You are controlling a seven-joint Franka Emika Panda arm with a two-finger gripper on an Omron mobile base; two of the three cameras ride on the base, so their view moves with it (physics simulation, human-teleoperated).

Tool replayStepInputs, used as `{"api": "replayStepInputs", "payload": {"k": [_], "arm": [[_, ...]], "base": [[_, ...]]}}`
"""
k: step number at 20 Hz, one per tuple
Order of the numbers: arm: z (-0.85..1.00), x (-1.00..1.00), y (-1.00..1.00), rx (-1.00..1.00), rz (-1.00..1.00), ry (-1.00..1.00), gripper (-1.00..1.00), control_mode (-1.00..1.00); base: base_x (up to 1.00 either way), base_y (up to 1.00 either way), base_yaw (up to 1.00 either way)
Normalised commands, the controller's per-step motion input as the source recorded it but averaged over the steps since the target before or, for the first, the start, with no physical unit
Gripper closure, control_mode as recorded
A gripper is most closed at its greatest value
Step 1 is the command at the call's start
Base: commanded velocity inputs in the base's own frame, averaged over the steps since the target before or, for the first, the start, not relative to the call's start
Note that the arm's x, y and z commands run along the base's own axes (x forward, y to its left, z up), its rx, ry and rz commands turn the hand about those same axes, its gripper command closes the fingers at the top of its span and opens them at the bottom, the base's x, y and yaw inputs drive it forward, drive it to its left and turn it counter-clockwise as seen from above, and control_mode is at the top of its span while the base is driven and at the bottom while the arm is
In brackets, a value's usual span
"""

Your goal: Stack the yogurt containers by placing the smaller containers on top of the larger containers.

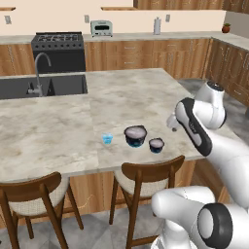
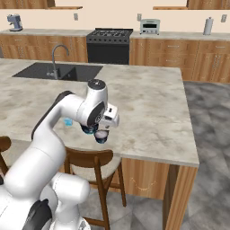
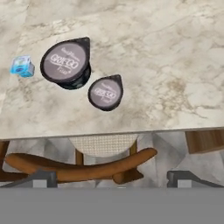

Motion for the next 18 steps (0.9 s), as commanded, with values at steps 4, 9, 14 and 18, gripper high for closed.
{"api": "replayStepInputs", "payload": {"k": [4,9,14,18], "arm": [[-0.38,0.34,0.0,0.0,-0.01,-0.04,-1.0,-1.0],[-0.42,0.34,0.0,0.0,0.0,-0.03,-1.0,-1.0],[-0.38,0.31,0.0,0.01,-0.01,-0.05,-1.0,-1.0],[-0.32,0.23,0.0,0.03,0.0,-0.03,-1.0,-1.0]], "base": [[0.0,0.0,0.0],[0.0,0.0,0.0],[0.0,0.0,0.0],[0.0,0.0,0.0]]}}
